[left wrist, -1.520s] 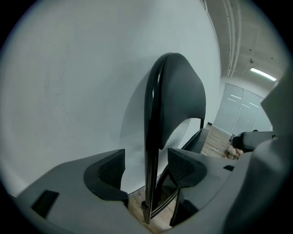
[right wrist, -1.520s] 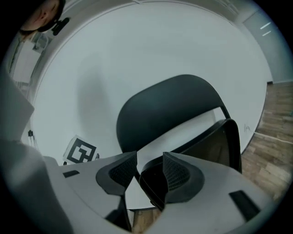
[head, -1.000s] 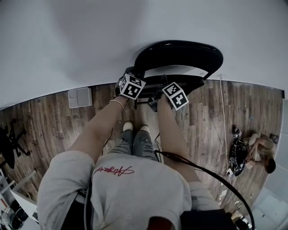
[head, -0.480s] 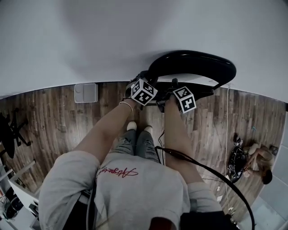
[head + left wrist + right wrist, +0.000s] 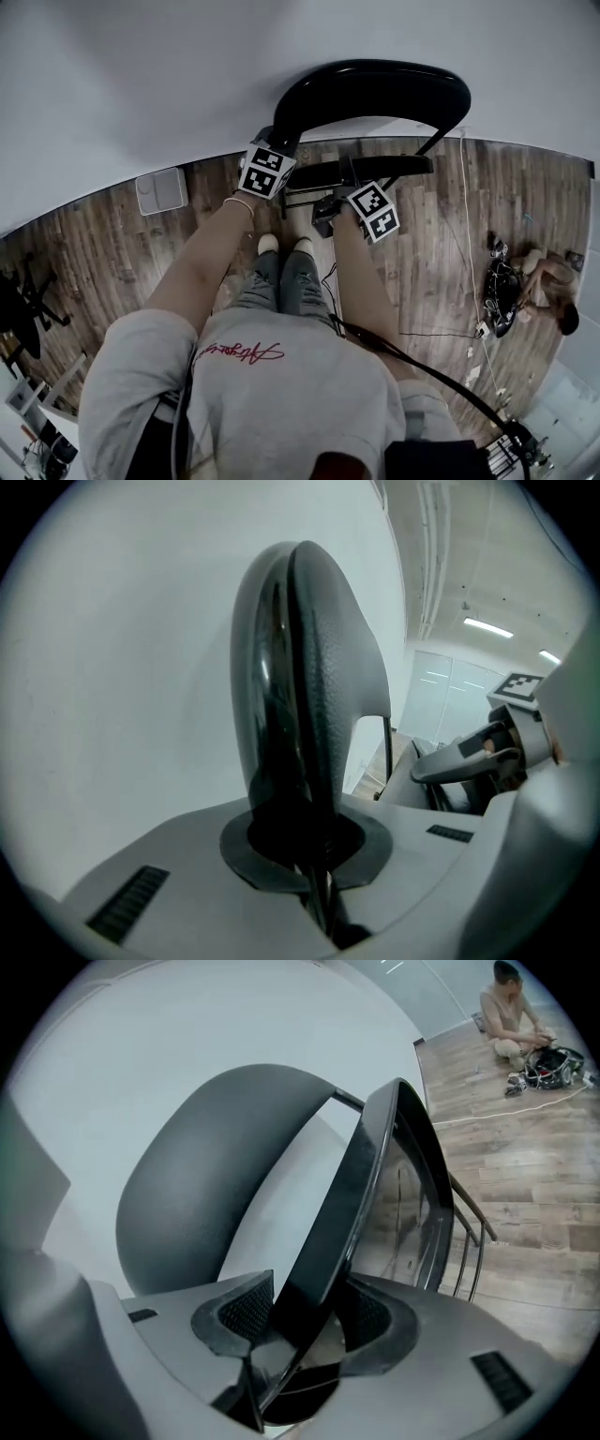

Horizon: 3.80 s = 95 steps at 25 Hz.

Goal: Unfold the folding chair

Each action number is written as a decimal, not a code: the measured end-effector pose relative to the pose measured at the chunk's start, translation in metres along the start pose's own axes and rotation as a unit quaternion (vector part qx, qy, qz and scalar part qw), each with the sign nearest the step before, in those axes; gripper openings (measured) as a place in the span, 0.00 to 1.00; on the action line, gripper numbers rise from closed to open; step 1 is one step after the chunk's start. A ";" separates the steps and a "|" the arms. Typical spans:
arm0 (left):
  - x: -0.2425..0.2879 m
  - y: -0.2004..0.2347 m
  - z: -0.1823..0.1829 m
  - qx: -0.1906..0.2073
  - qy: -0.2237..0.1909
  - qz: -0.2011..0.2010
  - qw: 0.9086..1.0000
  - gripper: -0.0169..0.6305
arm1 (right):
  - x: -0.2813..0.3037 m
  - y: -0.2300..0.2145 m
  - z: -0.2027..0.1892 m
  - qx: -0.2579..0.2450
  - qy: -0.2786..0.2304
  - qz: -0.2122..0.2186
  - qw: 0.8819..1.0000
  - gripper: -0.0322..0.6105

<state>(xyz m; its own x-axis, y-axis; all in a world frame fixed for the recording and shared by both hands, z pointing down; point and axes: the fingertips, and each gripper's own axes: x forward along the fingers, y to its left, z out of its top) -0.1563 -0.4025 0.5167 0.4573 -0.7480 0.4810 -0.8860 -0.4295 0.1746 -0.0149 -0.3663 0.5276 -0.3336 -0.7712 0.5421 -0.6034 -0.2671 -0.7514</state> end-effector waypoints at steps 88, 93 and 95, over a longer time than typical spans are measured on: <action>-0.101 -0.079 -0.149 0.064 -0.220 0.051 0.972 0.34 | -0.195 -0.376 -0.247 0.091 -0.024 0.215 0.972 0.45; -0.157 -0.152 -0.222 -0.009 -0.136 0.040 0.990 0.23 | -0.194 -0.386 -0.260 0.175 0.045 0.214 0.960 0.45; -0.155 -0.192 -0.252 -0.025 -0.112 0.003 0.993 0.23 | -0.202 -0.386 -0.270 0.208 0.050 0.261 0.941 0.45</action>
<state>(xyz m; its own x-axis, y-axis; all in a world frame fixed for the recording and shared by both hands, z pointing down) -0.0762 -0.0766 0.6253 0.4529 -0.8467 0.2791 -0.8887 -0.4037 0.2174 0.0898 0.0483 0.8099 -0.5845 -0.8079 0.0751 -0.0090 -0.0861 -0.9962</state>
